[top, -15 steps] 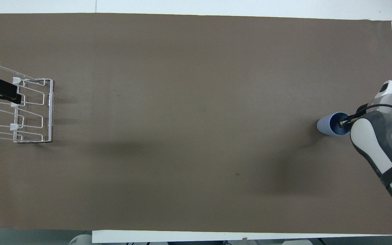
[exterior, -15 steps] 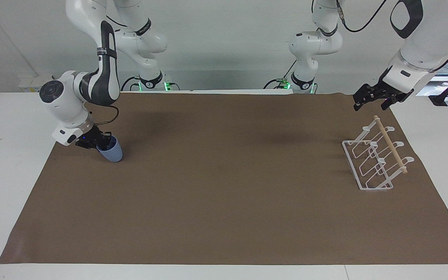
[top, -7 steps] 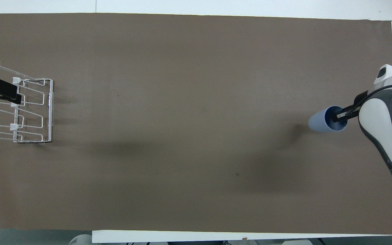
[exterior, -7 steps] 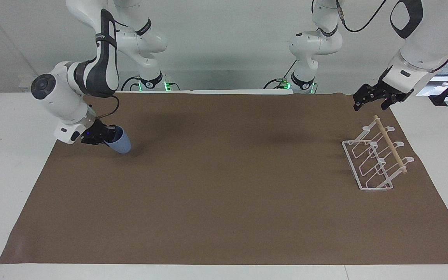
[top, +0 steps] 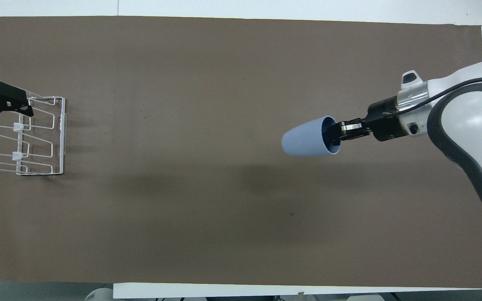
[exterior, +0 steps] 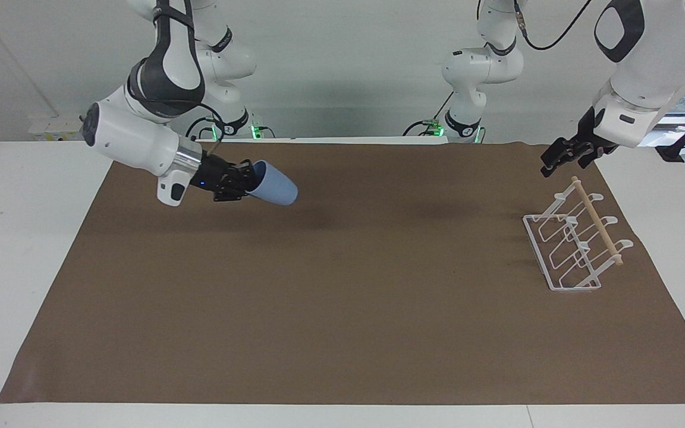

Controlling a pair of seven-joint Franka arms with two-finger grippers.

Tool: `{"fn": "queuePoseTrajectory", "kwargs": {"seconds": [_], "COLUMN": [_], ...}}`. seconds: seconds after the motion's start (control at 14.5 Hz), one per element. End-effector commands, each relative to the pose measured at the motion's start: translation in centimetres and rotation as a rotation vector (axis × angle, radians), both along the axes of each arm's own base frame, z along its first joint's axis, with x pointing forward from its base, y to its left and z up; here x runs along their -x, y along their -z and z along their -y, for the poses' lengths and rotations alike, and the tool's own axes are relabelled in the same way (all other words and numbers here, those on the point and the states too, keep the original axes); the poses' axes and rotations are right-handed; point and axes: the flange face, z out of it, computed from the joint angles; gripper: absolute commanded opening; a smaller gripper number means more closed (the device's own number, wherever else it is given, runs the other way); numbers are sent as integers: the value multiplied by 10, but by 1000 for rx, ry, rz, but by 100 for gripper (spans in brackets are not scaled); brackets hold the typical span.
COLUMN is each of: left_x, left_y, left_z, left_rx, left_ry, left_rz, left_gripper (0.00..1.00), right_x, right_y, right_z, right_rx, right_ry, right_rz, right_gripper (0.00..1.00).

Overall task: Hang cup on cup holder
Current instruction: 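Carry the cup toward the left gripper while the left gripper reaches it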

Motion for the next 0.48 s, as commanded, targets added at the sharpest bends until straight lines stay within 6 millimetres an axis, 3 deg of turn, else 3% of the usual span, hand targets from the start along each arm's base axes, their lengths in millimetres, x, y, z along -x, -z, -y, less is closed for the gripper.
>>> {"fn": "queuePoseTrajectory", "kwargs": {"seconds": [0.0,0.14,0.41], "left_x": [20,30,38], "left_y": [3,2,-7], "left_z": [35,68,112], "left_rx": [24,75,215], "left_ry": [-205,-358,-813], "left_rz": [-4,-62,-228], "left_gripper": [100,100,100], "right_x": [12,18,32], "right_y": [-8,-11,-11], "right_z": [-50,-78,-126], "right_rx": [-81,-122,-161], "right_ry": [68,122,182], "right_rz": [-120,-167,-218], "right_gripper": [0,0,0]}}
